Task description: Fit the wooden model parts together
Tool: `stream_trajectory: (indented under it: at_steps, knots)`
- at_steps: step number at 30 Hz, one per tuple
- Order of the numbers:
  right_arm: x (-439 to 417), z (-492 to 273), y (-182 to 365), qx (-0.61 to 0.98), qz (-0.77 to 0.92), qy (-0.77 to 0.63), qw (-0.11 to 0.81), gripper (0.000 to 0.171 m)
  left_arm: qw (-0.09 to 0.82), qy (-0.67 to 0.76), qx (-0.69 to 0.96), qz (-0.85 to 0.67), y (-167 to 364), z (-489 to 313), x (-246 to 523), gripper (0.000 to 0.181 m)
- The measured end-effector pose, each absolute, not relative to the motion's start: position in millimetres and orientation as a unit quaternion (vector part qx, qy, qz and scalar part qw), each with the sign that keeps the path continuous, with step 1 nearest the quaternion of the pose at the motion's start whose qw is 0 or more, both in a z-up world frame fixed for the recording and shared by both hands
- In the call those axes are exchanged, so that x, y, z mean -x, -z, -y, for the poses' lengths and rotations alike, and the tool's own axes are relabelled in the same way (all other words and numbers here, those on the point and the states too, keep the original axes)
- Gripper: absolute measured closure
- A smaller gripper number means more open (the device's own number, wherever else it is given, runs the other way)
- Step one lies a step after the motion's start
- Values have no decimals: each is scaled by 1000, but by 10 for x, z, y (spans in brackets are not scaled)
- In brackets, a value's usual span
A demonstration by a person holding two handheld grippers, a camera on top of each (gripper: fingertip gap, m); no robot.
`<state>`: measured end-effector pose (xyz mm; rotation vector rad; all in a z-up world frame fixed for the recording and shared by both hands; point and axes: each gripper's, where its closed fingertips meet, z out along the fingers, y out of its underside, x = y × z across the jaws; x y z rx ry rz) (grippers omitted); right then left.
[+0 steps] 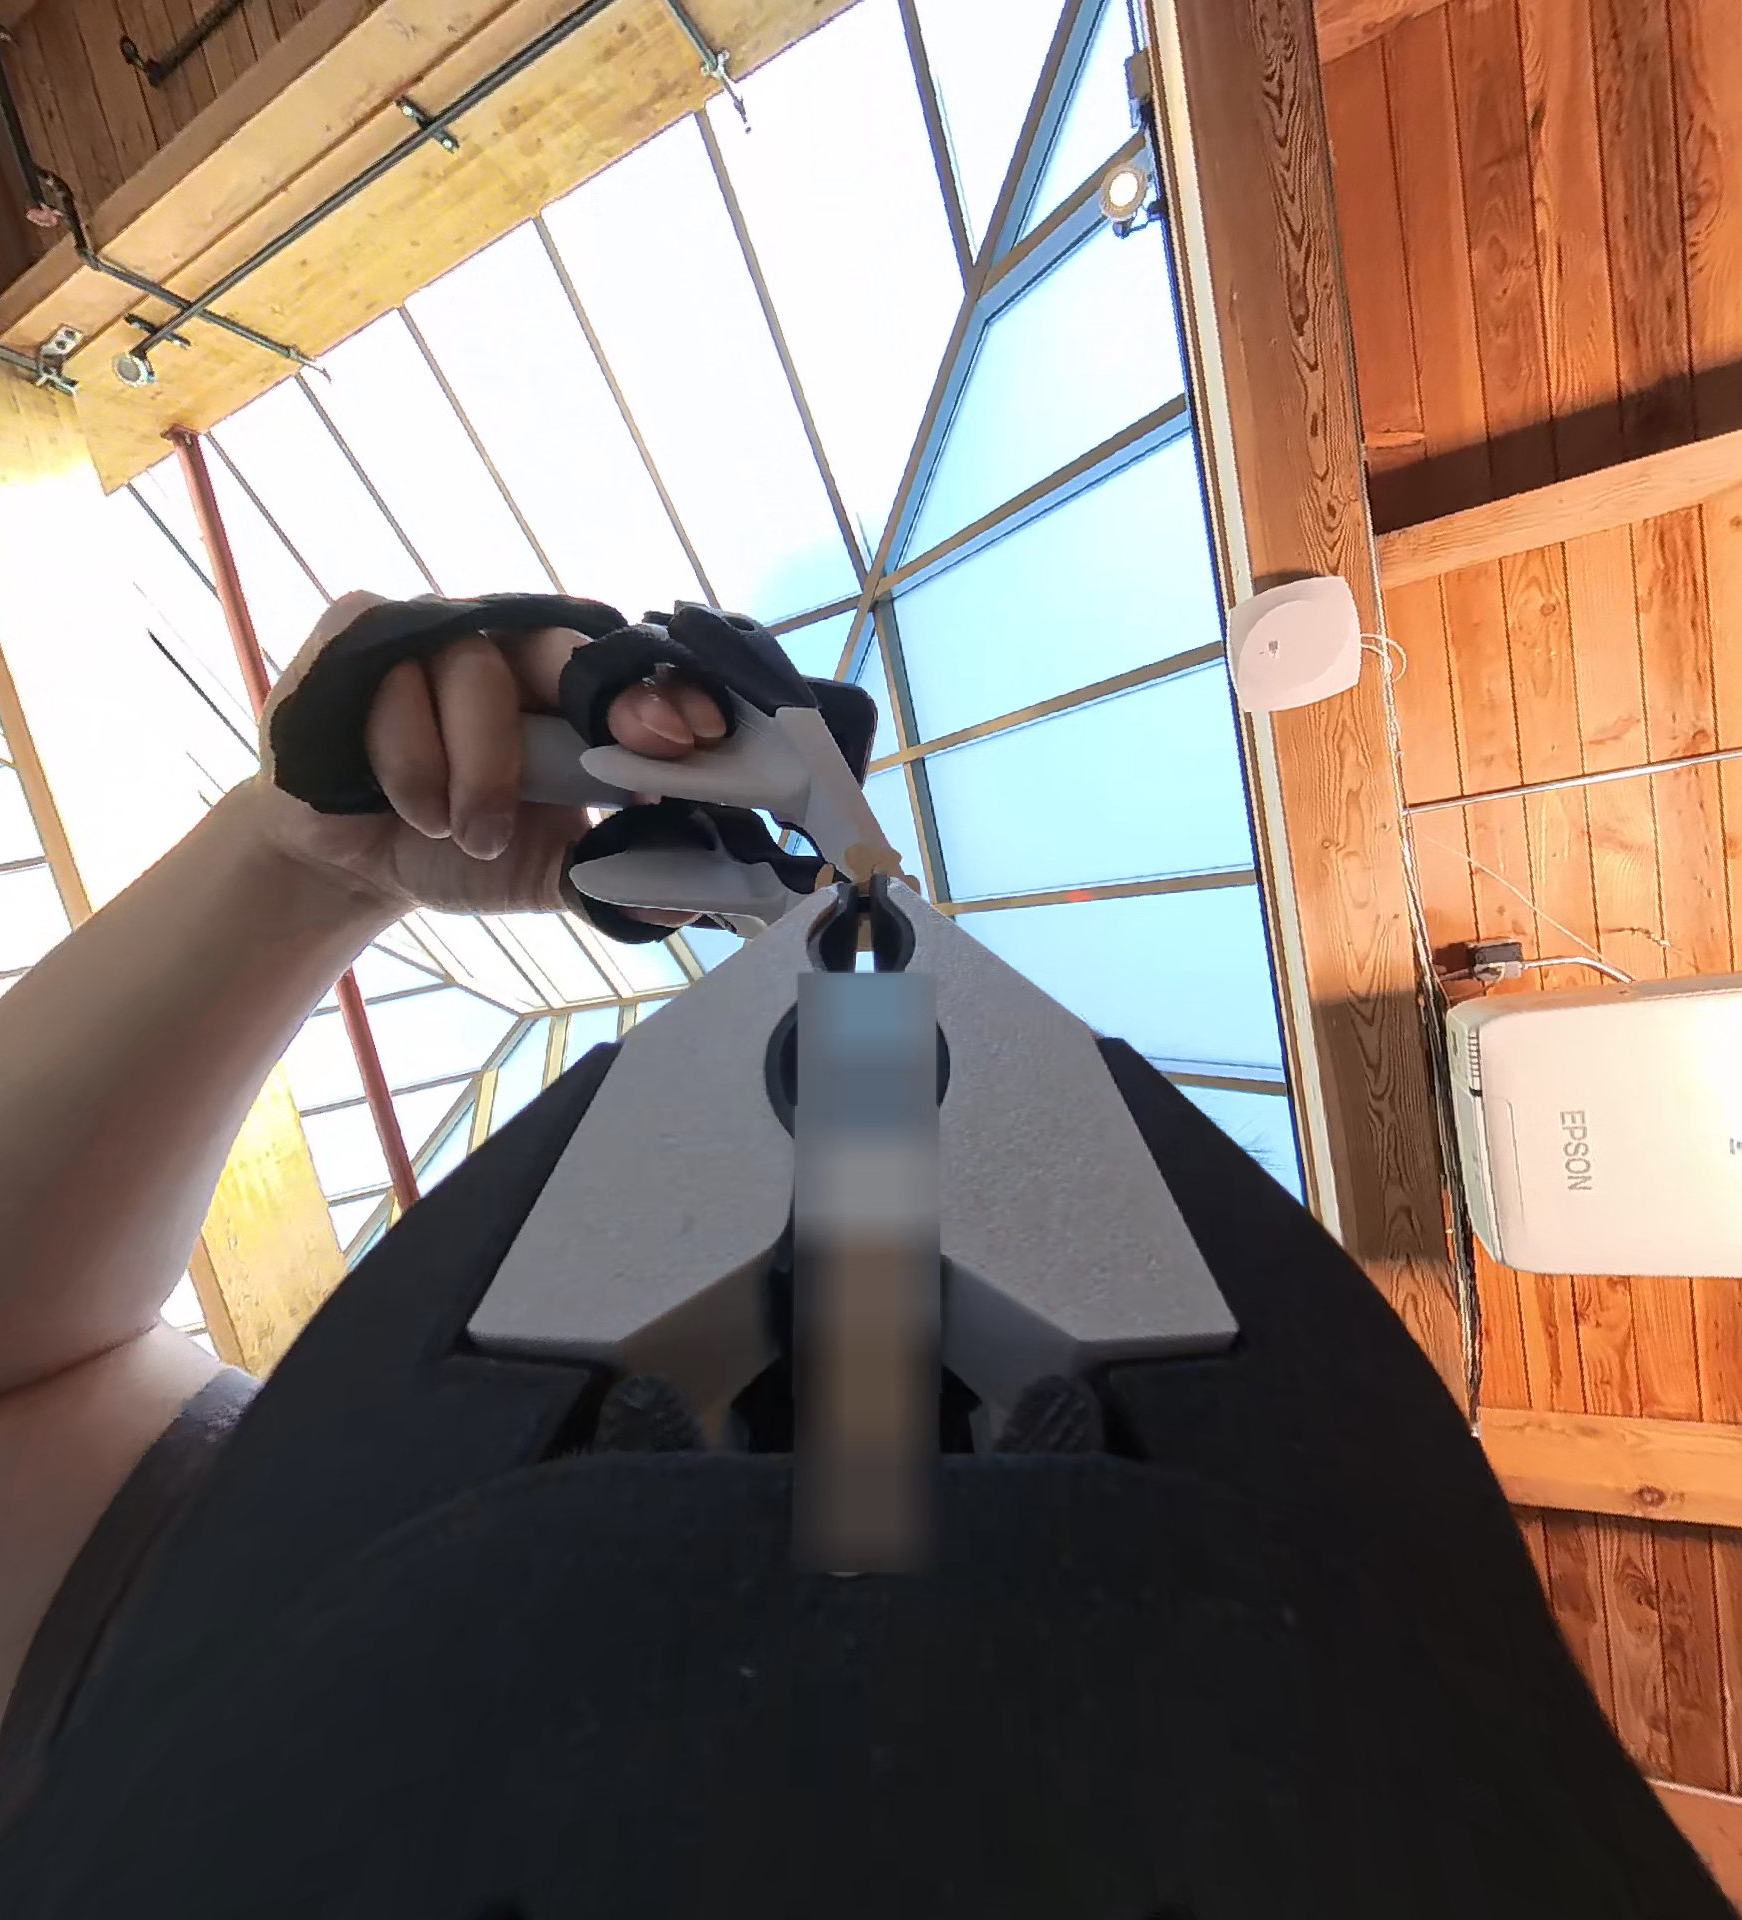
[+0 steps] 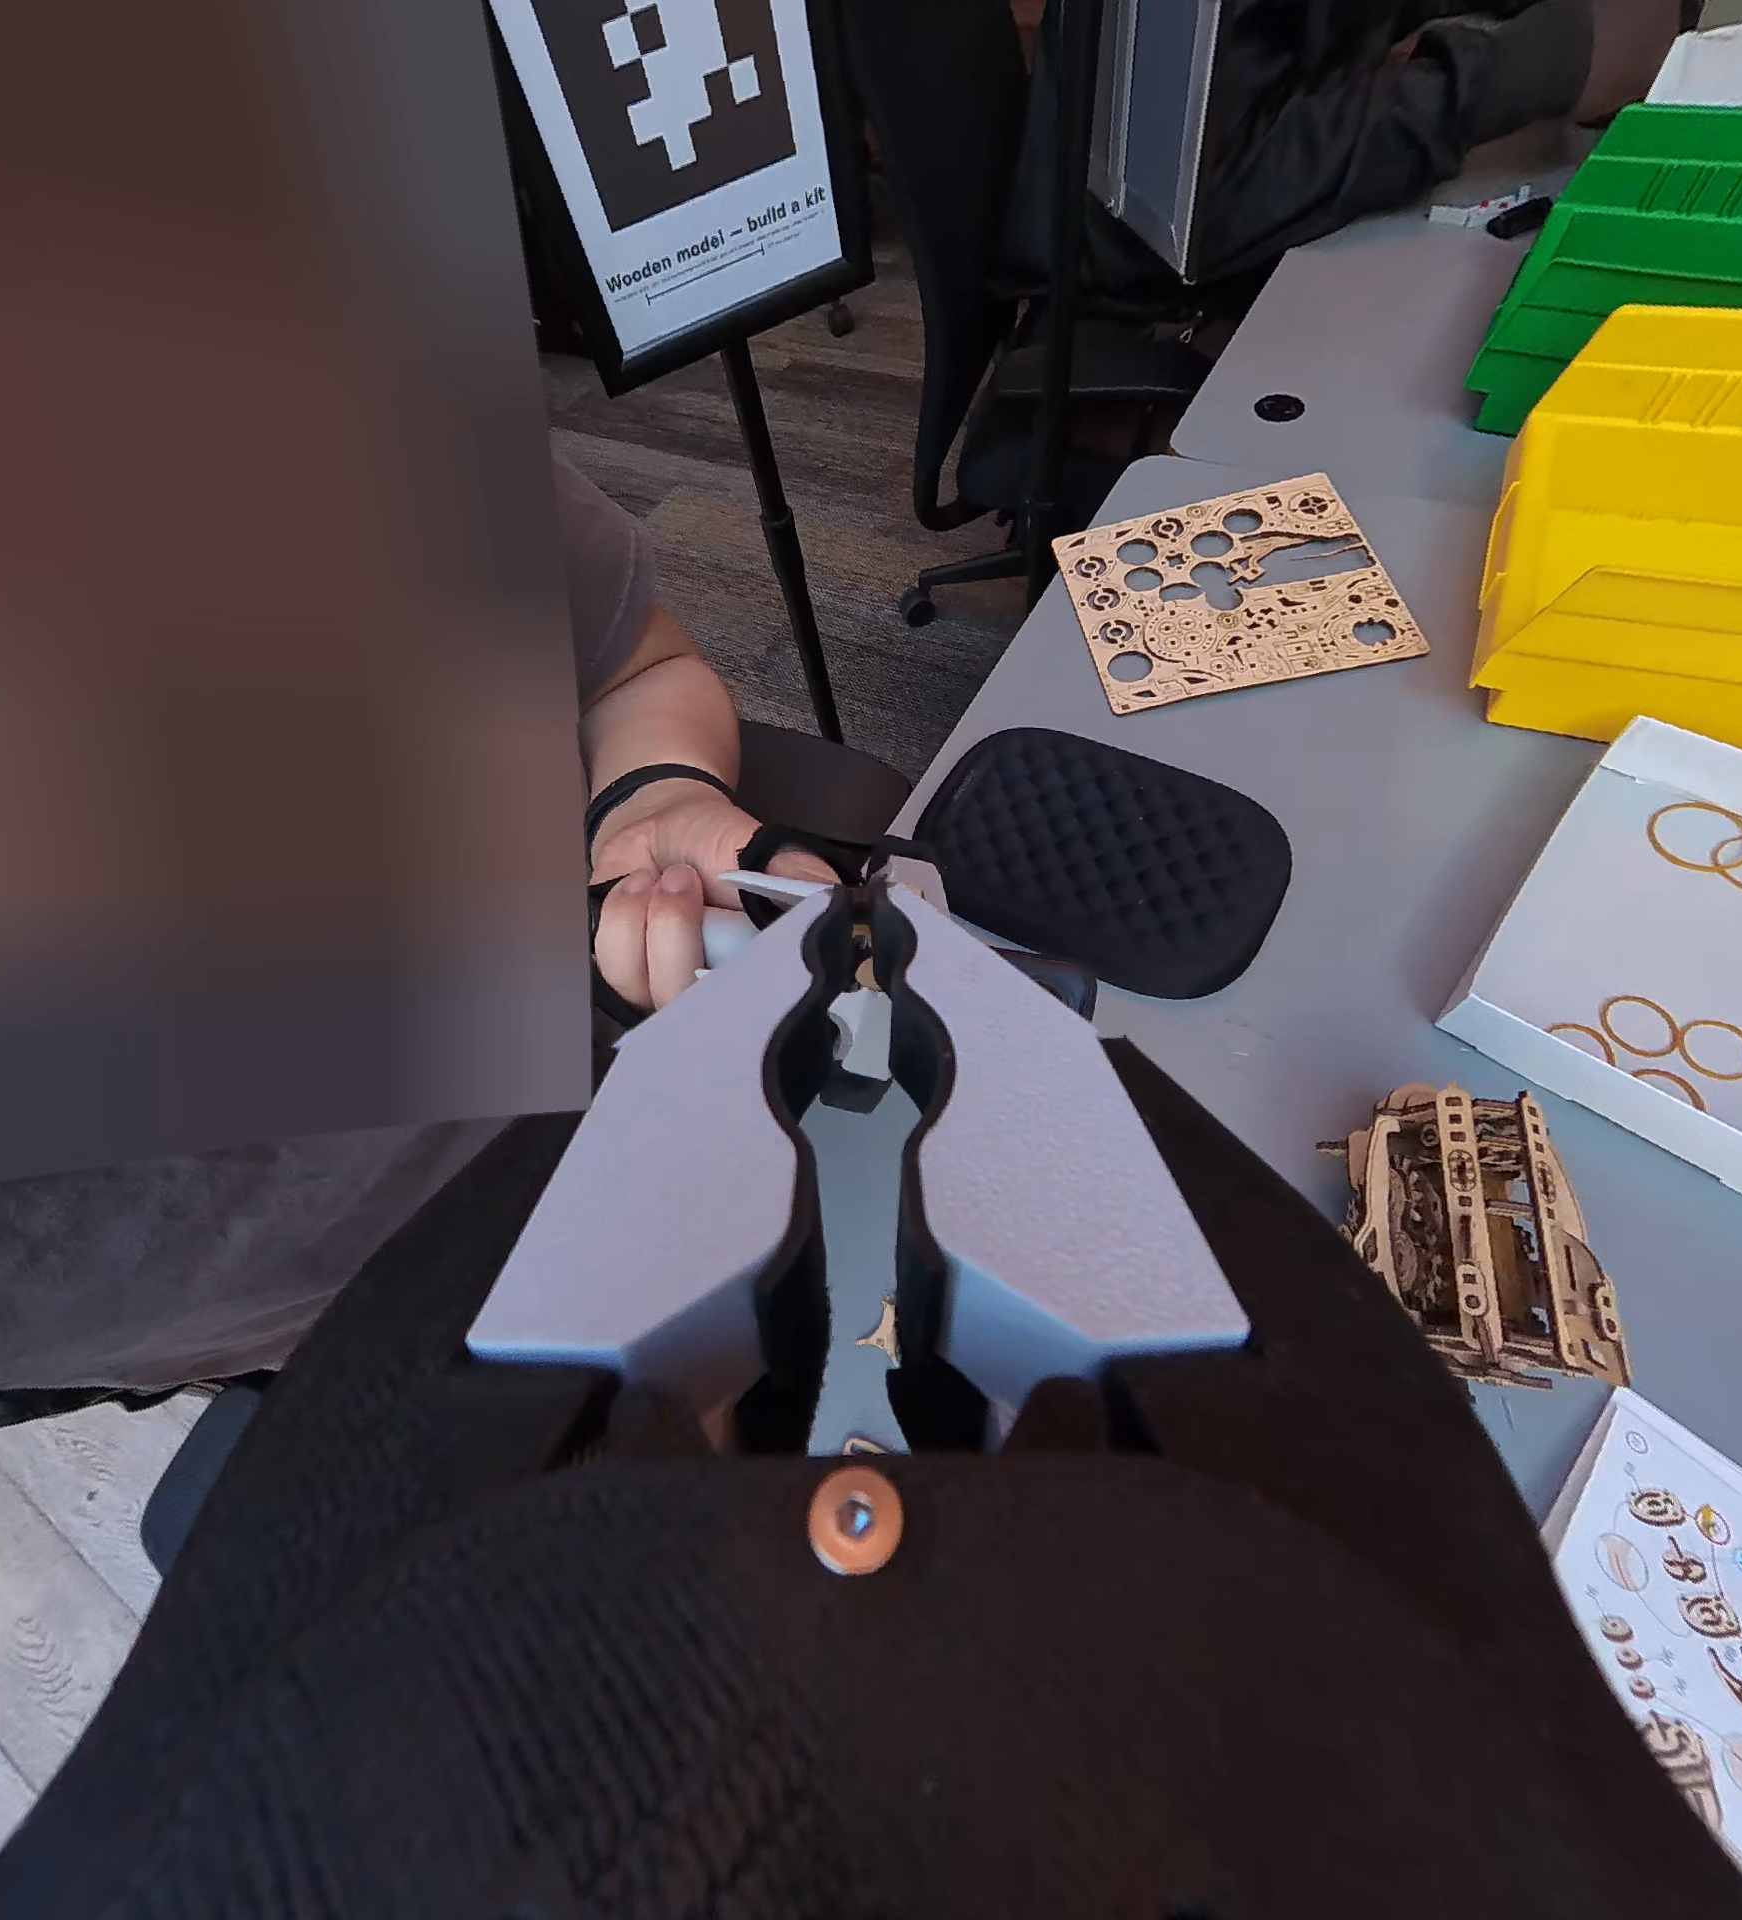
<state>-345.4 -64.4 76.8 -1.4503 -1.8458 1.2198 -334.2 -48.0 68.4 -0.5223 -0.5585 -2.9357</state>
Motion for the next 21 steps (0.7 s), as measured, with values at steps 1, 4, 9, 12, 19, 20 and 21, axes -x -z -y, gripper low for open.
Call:
stream_trajectory:
  at_steps: [1, 4, 9, 12, 19, 20, 21]
  knots:
    - [3462, 635, -779, 532, 674, -451, 244, 170, 55, 966, 170, 184, -694, 472, 3349, 181]
    - [3473, 614, -809, 533, 669, -458, 241, 169, 61, 966, 170, 183, -722, 457, 3369, 181]
    - [3503, 576, -824, 532, 665, -457, 254, 169, 66, 965, 167, 189, -737, 440, 3404, 181]
    - [3514, 562, -823, 533, 665, -457, 256, 168, 67, 965, 168, 191, -733, 434, 3415, 181]
    - [3541, 551, -832, 531, 664, -455, 263, 165, 71, 965, 167, 190, -747, 438, 3440, 181]
    - [3543, 556, -835, 531, 664, -457, 262, 165, 70, 965, 166, 189, -749, 441, 3441, 181]
    - [3543, 556, -835, 531, 664, -457, 262, 165, 70, 965, 167, 189, -748, 443, 3439, 181]
